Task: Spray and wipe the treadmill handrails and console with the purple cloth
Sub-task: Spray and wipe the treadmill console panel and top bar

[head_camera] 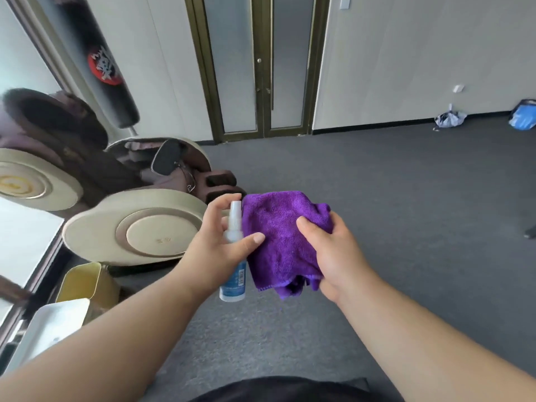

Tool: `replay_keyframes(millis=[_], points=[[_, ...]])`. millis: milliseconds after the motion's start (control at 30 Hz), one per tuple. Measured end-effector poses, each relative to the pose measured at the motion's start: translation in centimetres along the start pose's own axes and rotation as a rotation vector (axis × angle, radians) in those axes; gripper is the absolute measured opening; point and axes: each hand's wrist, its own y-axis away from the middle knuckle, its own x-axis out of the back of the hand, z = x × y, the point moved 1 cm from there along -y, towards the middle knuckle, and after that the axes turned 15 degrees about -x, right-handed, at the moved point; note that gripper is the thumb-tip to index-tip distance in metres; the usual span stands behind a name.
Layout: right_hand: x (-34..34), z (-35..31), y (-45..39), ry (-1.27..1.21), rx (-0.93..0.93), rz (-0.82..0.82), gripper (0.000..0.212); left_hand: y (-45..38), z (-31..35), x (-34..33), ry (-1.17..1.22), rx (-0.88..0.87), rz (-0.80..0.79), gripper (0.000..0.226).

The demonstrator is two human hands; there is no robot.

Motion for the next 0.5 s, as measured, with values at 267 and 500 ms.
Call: replay_keyframes(millis=[267, 500], points=[[0.7, -4.6, -9.8, 0.122, -0.102, -0.089, 0.055, -7.0, -4.0, -3.0, -0.062, 0.079, 0.276, 0.054], [-2.0, -6.7, -19.4, 0.557, 0.160, -0.108, 0.113, -14.8, -10.7, -0.1, -0.062, 0.078, 0.389, 0.054]])
